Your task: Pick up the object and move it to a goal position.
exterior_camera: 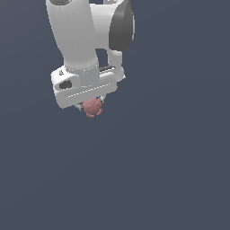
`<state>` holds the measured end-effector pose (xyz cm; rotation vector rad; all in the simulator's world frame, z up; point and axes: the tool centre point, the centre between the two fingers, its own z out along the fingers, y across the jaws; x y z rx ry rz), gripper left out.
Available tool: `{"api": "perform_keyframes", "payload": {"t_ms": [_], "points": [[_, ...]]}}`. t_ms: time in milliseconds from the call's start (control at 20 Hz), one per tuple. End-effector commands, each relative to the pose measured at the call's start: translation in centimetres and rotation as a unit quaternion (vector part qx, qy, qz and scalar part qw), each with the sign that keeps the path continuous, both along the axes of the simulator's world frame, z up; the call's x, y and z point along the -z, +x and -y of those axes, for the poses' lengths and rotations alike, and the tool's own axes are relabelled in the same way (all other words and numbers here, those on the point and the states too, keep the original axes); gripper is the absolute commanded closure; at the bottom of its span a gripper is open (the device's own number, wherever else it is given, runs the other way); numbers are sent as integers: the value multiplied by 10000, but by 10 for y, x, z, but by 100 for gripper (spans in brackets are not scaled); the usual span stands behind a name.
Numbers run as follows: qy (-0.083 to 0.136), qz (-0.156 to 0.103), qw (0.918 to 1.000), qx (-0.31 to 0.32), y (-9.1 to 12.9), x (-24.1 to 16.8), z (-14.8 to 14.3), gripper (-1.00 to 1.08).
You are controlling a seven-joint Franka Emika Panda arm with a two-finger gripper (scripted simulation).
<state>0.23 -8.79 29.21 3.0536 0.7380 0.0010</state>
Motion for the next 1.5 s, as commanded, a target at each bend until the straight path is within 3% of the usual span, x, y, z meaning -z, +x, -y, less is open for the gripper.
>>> {"api": "perform_keyframes", "payload": {"t_ms": [0, 750, 1450], "points": [[3, -3, 10000, 0, -5, -31, 2, 108], [3, -3, 10000, 0, -24, -178, 13, 108], [1, -3, 10000, 2, -25, -215, 16, 108]]}}
